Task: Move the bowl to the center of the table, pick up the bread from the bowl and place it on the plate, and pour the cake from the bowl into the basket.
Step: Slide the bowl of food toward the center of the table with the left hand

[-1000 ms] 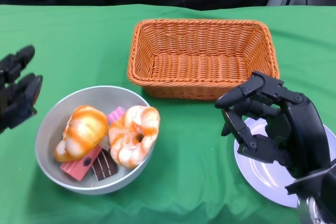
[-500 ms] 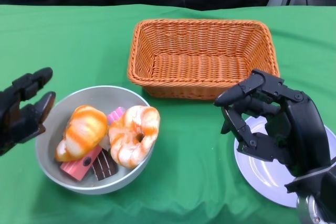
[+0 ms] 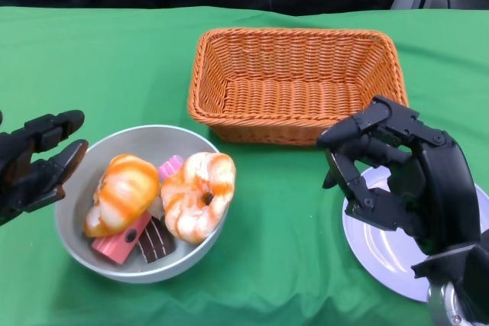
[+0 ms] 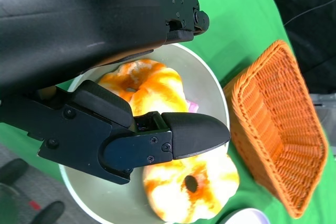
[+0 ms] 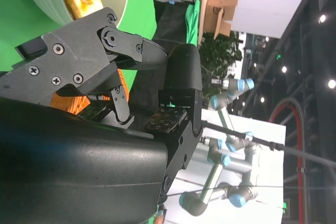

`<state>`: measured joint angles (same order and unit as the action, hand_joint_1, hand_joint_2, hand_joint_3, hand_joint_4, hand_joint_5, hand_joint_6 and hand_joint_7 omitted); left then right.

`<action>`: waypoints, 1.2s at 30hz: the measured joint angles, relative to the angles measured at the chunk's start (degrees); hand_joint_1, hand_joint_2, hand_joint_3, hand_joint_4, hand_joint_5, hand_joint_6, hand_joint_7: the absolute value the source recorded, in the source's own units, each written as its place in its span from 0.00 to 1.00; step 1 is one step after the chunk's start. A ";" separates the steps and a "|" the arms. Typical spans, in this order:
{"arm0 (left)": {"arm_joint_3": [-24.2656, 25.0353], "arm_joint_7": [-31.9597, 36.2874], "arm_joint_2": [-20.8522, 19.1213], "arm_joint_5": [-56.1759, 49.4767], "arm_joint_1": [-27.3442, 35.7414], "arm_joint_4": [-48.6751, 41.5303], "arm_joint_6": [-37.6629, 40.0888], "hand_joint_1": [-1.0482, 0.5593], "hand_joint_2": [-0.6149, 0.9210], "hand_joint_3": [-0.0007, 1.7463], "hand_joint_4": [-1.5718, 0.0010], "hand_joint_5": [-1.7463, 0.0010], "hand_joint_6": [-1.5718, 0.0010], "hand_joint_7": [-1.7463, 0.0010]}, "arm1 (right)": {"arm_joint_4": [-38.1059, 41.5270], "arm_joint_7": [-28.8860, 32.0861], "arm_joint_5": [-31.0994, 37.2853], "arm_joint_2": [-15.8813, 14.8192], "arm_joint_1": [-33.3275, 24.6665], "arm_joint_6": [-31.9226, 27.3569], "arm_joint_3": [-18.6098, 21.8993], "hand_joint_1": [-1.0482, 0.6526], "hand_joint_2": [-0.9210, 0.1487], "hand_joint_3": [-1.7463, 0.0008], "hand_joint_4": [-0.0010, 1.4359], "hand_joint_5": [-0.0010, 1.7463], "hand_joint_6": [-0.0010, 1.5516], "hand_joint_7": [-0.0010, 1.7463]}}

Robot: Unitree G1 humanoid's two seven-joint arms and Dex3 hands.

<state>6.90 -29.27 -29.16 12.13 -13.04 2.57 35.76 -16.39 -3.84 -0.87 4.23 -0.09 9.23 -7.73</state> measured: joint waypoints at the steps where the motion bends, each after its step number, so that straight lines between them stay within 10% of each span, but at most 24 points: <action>1: -0.10 -0.06 -0.14 0.00 -0.01 0.08 0.17 0.11 1.00 0.39 0.94 0.98 0.99 1.00 | 0.00 0.17 0.23 0.06 0.00 0.01 -0.02 0.53 0.24 0.55 0.55 0.88 0.49 0.62; 36: -4.60 -6.36 -4.03 2.60 0.07 7.89 9.15 0.14 1.00 0.37 0.89 0.96 0.98 1.00 | -0.90 2.20 1.70 1.04 -0.02 -0.06 -1.37 0.54 0.29 0.49 0.55 0.89 0.49 0.64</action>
<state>2.30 -35.63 -33.19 14.73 -12.97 10.46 44.90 -17.29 -1.64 0.84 5.27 -0.11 9.17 -9.10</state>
